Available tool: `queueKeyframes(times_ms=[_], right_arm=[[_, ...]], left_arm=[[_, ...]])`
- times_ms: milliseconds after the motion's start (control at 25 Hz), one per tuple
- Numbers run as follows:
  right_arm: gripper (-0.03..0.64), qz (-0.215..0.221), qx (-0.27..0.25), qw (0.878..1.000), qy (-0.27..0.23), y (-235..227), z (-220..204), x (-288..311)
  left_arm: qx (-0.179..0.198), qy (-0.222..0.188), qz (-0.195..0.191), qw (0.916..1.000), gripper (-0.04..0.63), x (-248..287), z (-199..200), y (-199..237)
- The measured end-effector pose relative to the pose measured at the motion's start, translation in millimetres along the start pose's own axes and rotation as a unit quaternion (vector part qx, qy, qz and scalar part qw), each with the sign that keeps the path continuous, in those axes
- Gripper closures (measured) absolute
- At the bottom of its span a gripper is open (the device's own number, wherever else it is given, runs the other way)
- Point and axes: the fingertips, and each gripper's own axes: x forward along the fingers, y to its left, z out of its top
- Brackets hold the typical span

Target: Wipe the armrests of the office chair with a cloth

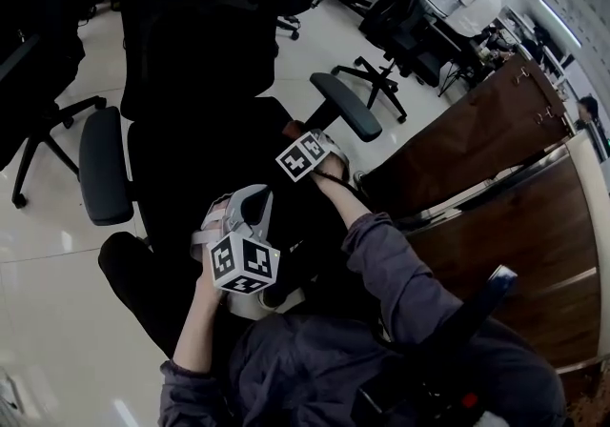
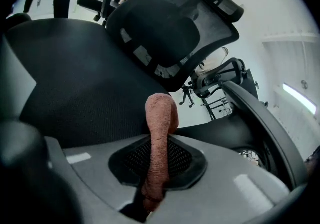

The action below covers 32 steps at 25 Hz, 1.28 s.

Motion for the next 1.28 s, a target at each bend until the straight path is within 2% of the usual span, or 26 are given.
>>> queueKeyframes(times_ms=[160,320,600,880,1080,1280], right_arm=[[0.568,-0.012,0.003,1.000,-0.003,-6,0,-2],[0.568,-0.030,0.041,0.998,-0.033,-29,10,-29],[0.568,-0.053,0.049,0.995,-0.068,-44,29,-65],[0.568,-0.052,0.060,0.996,-0.036,-47,10,-34],[0.568,-0.027,0.046,0.999,-0.009,-27,-6,-5],[0.568,-0.017,0.040,0.999,-0.009,-20,-11,6]], left_arm=[[0.001,0.001,-0.002,1.0000,0.578,0,-1,-1],[0.003,0.003,-0.005,1.0000,0.578,1,-2,-3],[0.006,0.002,-0.008,0.9999,0.578,0,-1,-6],[0.002,0.004,-0.004,1.0000,0.578,-2,-4,-2],[-0.002,0.010,-0.003,0.9999,0.578,-3,-10,0],[-0.002,0.022,-0.009,0.9997,0.578,1,-17,-4]])
